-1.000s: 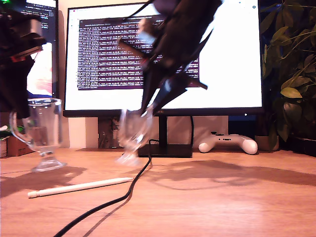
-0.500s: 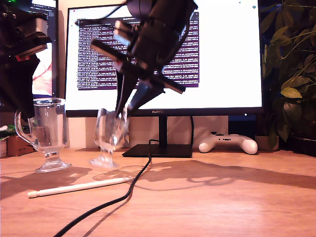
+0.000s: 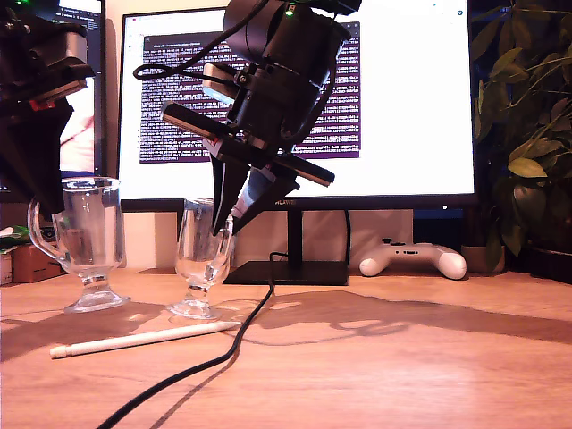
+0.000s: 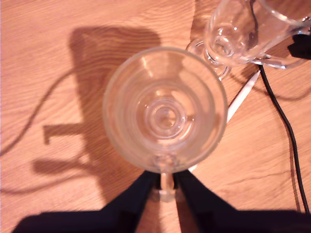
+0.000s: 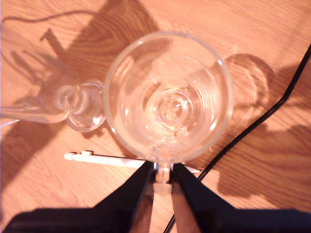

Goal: Pick the small glass cups in front of you with each of your hands, and place them behind the white pen

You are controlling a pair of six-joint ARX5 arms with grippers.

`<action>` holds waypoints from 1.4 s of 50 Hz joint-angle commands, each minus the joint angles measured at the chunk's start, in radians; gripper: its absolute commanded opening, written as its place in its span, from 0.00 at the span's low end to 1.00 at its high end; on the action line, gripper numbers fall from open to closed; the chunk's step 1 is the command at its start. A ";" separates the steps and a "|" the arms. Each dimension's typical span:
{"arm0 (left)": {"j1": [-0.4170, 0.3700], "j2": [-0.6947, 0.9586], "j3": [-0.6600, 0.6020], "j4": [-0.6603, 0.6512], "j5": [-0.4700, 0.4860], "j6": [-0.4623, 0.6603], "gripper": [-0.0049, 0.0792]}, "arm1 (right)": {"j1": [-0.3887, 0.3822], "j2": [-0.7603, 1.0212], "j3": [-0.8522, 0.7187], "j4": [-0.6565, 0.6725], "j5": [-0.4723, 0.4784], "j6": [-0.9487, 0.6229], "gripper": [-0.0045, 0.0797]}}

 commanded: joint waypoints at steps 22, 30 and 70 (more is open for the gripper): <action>-0.004 -0.017 0.000 0.029 0.019 0.000 0.03 | 0.035 0.004 0.030 -0.010 -0.049 0.004 0.31; -0.010 -0.015 0.000 0.042 0.019 0.000 0.03 | 0.035 0.004 0.083 -0.064 -0.050 0.003 0.32; -0.048 0.049 0.000 0.073 0.013 0.011 0.03 | -0.021 -0.008 0.221 -0.294 -0.044 -0.025 0.36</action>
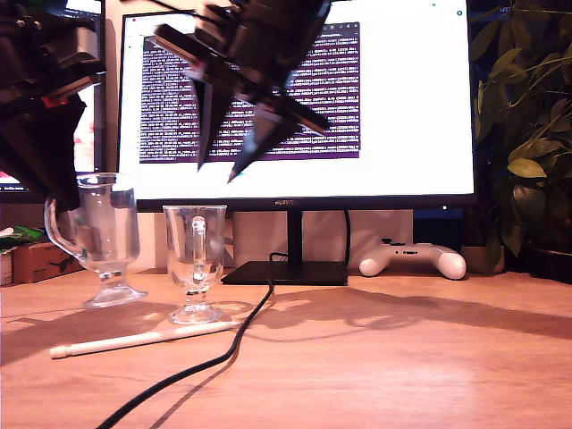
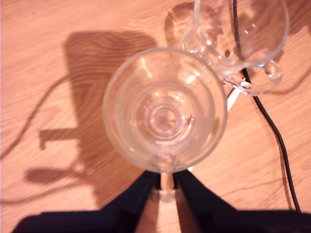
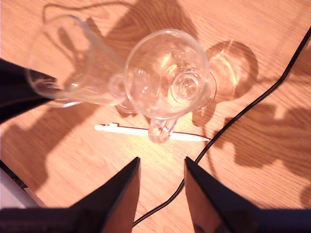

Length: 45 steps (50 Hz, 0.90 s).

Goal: Pick the small glass cups in front of you with each of your hands, and place them behind the white pen

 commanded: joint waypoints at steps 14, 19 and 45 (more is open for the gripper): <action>-0.007 0.062 0.000 0.026 -0.010 0.014 0.03 | -0.056 -0.028 0.005 0.007 0.000 -0.002 0.36; -0.007 0.069 0.000 0.026 -0.010 0.016 0.03 | -0.065 -0.029 0.005 0.003 0.000 -0.003 0.36; -0.015 0.069 0.000 0.022 -0.009 0.016 0.28 | -0.071 -0.029 0.005 0.046 0.000 -0.008 0.36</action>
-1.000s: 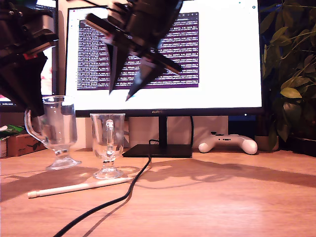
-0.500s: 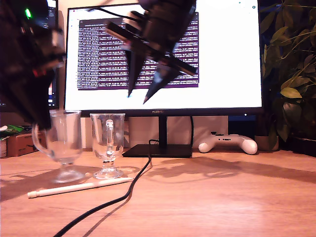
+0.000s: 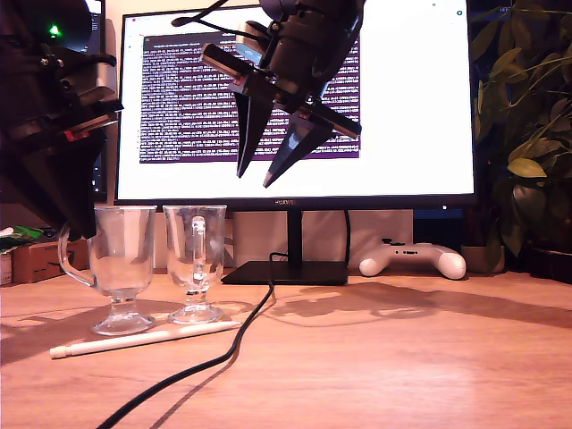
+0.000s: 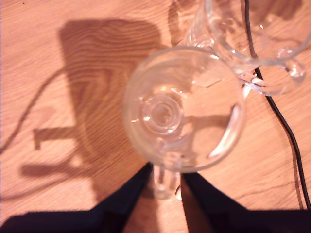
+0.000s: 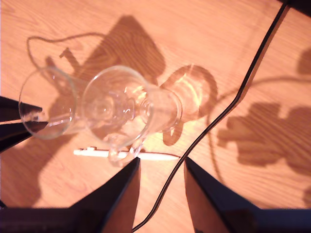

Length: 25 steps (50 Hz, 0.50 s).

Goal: Pick the small glass cups in front of you with each of your hands, and place them behind the white pen

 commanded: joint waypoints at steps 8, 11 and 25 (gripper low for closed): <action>-0.016 0.014 0.001 -0.013 0.021 0.007 0.39 | 0.004 -0.029 0.005 0.003 -0.001 -0.007 0.36; -0.016 0.013 0.004 -0.027 0.026 0.008 0.39 | 0.004 -0.029 0.005 -0.002 -0.001 -0.007 0.36; -0.015 -0.023 0.056 -0.093 0.031 0.007 0.41 | 0.005 -0.029 0.005 -0.031 -0.001 -0.007 0.36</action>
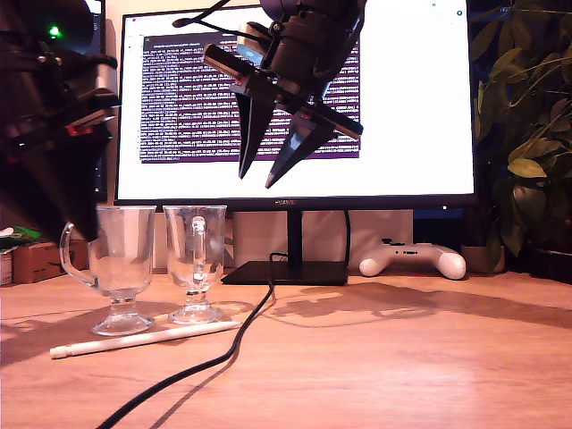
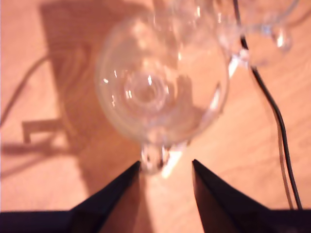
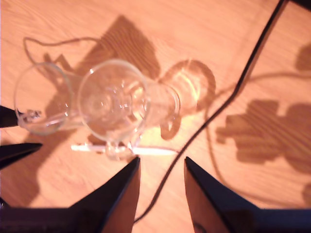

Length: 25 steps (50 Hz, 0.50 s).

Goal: Pick the small glass cups in front of you with each of your hands, and place them behind the white pen

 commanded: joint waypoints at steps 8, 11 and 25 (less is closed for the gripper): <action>-0.003 -0.060 0.073 -0.029 0.002 0.006 0.41 | 0.005 -0.029 0.005 -0.024 -0.001 -0.006 0.36; -0.003 -0.075 0.083 -0.053 0.002 0.006 0.41 | 0.005 -0.029 0.005 -0.029 -0.001 -0.005 0.36; 0.005 -0.195 0.096 -0.167 -0.011 0.006 0.05 | -0.017 -0.040 0.005 -0.133 -0.003 -0.010 0.09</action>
